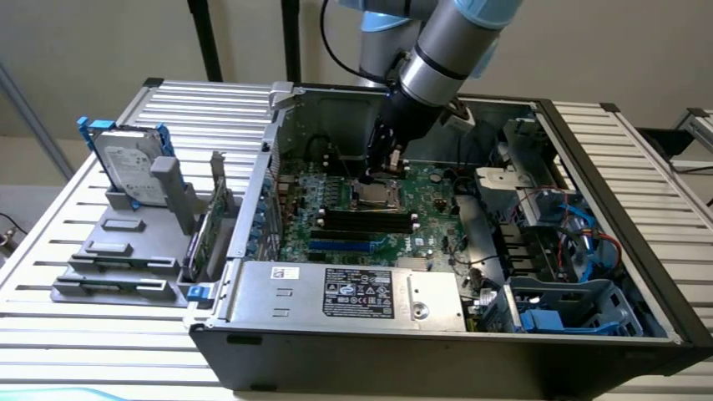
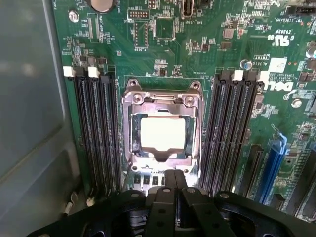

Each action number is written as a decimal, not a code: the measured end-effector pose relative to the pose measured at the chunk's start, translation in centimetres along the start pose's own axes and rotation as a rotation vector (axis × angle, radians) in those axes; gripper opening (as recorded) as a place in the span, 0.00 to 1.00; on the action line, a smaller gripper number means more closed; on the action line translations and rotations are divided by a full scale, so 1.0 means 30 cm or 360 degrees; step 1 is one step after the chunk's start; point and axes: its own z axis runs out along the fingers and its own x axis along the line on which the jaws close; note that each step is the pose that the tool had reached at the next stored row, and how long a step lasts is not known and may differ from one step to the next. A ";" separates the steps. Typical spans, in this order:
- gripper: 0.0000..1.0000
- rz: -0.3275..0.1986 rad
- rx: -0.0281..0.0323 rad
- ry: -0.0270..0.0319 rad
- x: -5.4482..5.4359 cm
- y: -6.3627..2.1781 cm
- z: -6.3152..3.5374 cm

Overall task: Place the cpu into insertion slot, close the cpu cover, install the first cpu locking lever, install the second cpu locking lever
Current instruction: 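Close the cpu cover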

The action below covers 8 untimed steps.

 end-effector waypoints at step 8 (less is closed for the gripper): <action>0.11 0.0072 -0.00026 0.00185 -0.001 -0.014 0.057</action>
